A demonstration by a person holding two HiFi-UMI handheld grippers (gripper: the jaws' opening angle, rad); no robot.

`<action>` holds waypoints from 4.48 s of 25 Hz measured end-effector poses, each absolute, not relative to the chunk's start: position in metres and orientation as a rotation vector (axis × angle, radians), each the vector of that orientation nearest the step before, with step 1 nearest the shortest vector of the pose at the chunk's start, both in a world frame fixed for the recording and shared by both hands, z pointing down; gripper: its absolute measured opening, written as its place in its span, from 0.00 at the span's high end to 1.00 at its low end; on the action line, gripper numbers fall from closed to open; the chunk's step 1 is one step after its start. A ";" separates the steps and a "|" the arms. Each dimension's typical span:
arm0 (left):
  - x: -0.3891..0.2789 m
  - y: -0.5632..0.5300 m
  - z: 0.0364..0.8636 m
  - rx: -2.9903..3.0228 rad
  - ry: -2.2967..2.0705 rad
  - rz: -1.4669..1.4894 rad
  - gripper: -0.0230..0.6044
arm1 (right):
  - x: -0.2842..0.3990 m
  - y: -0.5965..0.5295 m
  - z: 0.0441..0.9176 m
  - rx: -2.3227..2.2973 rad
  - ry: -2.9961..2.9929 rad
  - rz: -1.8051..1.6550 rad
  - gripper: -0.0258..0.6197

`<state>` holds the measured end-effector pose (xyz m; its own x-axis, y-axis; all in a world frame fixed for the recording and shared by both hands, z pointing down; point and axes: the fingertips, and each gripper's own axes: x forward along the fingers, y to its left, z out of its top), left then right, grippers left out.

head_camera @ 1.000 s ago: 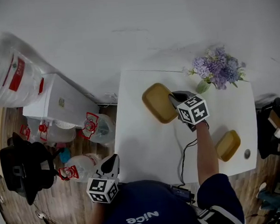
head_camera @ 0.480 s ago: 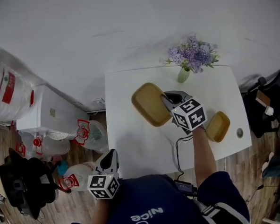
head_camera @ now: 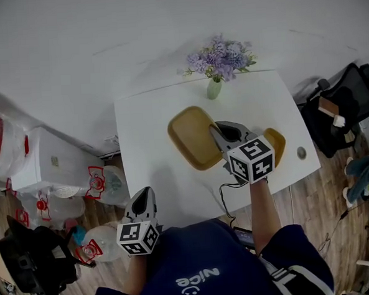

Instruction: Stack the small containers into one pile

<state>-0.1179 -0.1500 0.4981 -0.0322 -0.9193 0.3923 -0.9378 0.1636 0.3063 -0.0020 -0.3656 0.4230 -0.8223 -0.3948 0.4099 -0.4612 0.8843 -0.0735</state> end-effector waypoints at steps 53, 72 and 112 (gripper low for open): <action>-0.086 -0.171 0.542 1.750 -1.871 0.154 0.93 | 0.343 -0.437 0.557 2.028 -1.828 0.987 0.87; -0.096 -0.167 0.551 1.686 -1.886 0.084 0.93 | 0.341 -0.426 0.565 1.994 -1.878 1.032 0.87; -0.159 -0.081 0.452 1.982 -2.044 0.080 0.93 | 0.182 -0.193 0.463 1.702 -2.451 0.313 0.71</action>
